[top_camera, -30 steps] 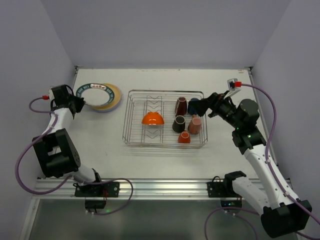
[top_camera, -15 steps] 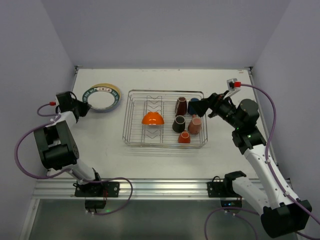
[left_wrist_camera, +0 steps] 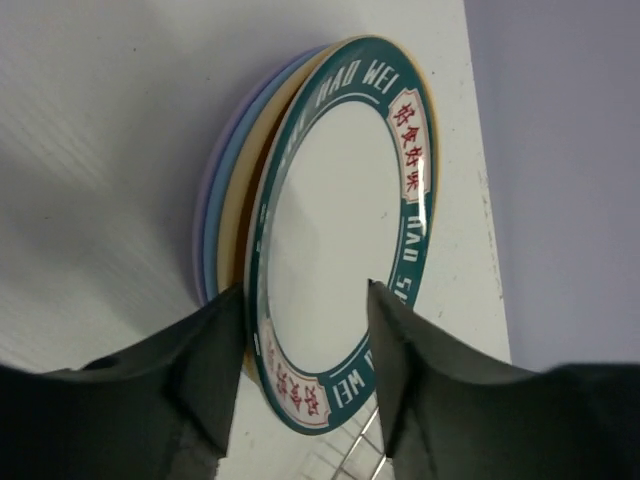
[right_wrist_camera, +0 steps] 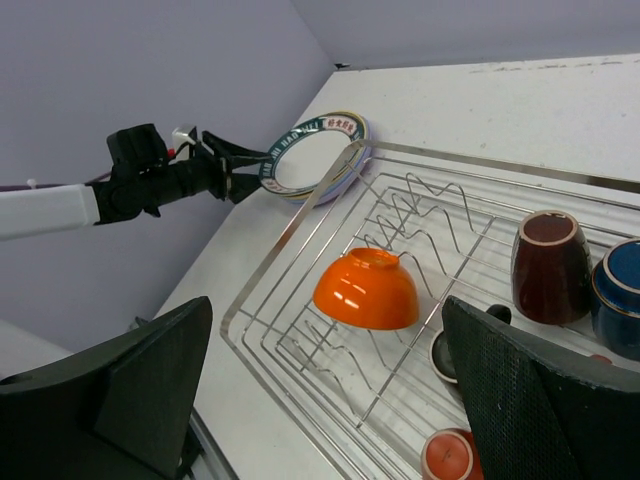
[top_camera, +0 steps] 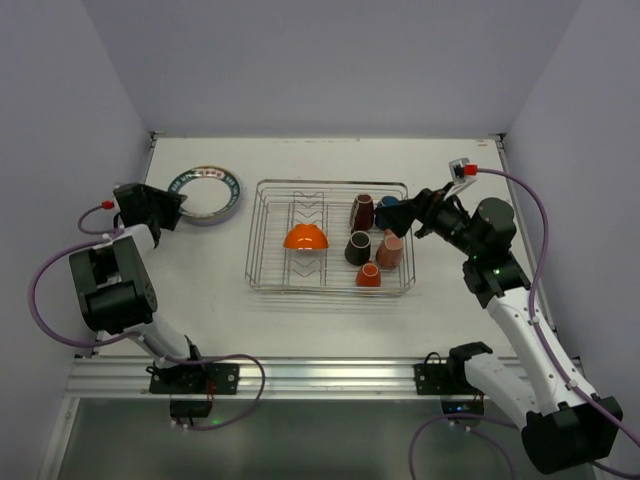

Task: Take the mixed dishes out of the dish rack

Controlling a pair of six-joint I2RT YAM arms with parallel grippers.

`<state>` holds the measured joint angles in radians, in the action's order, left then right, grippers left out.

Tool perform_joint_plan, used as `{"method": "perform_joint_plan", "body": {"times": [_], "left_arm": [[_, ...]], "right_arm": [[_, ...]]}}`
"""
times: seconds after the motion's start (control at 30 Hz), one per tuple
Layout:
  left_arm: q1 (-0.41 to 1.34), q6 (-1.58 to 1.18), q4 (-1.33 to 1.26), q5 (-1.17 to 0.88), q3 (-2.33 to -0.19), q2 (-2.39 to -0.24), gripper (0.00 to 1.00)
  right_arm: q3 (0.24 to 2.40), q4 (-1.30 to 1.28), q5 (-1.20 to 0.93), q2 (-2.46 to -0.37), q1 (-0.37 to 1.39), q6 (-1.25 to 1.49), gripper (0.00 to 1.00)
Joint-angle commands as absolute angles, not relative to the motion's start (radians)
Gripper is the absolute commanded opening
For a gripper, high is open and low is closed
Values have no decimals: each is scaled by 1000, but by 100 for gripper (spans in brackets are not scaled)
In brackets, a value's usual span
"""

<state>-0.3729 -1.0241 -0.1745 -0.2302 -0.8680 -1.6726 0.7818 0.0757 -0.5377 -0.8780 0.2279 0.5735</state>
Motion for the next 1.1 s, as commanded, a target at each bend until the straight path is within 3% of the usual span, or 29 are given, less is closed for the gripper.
{"method": "perform_joint_plan", "body": {"times": [0.0,0.03,0.13,0.17,0.3,0.77,1.07], "left_arm": [[-380,-1022,-212,-223,-876,-1651,58],[-379,-1014,-203,-204,-880,-1641,63],[-379,-973,-146,-167,-919,-1618,95],[-376,-963,-108,-152,-934,-1612,100],[-333,-914,-11,-51,-1014,-1591,100],[-285,-850,144,-43,-1143,-1689,100],[-230,-753,405,69,-1373,-1793,100]], "right_arm": [[781,123,-558,-879,225,557,99],[781,126,-560,-879,224,558,99],[781,127,-558,-890,224,558,99],[782,124,-555,-893,225,558,99],[801,101,-548,-907,224,535,99],[825,40,-511,-939,224,497,99],[885,-86,-477,-976,224,449,99]]}}
